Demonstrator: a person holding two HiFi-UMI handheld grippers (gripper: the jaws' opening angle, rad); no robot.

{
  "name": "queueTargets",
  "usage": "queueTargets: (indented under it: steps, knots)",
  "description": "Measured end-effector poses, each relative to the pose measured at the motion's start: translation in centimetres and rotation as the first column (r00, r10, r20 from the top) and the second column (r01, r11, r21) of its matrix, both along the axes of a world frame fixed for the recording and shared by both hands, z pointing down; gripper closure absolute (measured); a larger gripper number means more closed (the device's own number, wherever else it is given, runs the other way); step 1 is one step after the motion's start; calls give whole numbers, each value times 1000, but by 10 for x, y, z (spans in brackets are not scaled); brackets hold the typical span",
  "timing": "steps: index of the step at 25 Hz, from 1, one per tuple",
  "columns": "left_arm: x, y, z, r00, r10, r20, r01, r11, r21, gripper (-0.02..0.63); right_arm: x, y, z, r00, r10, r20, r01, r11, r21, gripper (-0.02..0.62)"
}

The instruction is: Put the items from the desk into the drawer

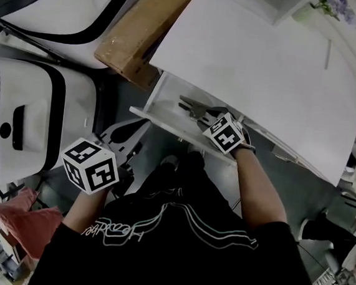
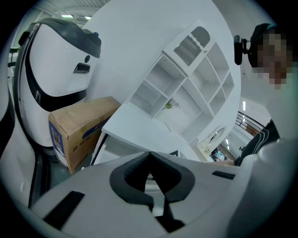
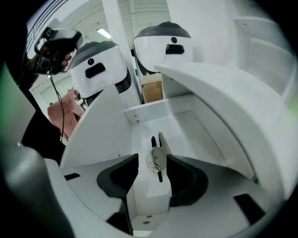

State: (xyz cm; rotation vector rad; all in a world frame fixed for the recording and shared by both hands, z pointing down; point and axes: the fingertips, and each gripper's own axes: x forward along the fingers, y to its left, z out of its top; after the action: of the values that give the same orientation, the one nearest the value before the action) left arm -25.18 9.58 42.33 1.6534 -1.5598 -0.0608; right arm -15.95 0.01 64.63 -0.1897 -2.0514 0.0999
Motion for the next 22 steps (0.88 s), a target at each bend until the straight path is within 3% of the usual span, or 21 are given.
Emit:
queueTargets:
  steps: [5, 11, 14, 19, 22]
  knots:
    - [17, -9, -22, 996, 89, 9, -89, 995, 53, 586, 12, 3, -96, 970, 144, 197, -133, 989, -64, 417]
    - [41, -16, -61, 979, 192, 63, -199, 970, 139, 586, 26, 9, -231, 849, 278, 450, -271, 959, -81, 416]
    - [54, -15, -89, 970, 222, 100, -238, 950, 200, 586, 36, 17, -295, 761, 311, 570, -334, 940, -67, 419]
    - [79, -15, -140, 941, 295, 169, -334, 891, 308, 586, 62, 31, -391, 519, 415, 748, -382, 895, -231, 471]
    - [94, -7, -160, 928, 320, 189, -368, 865, 341, 586, 79, 49, -417, 434, 437, 788, -343, 889, -304, 511]
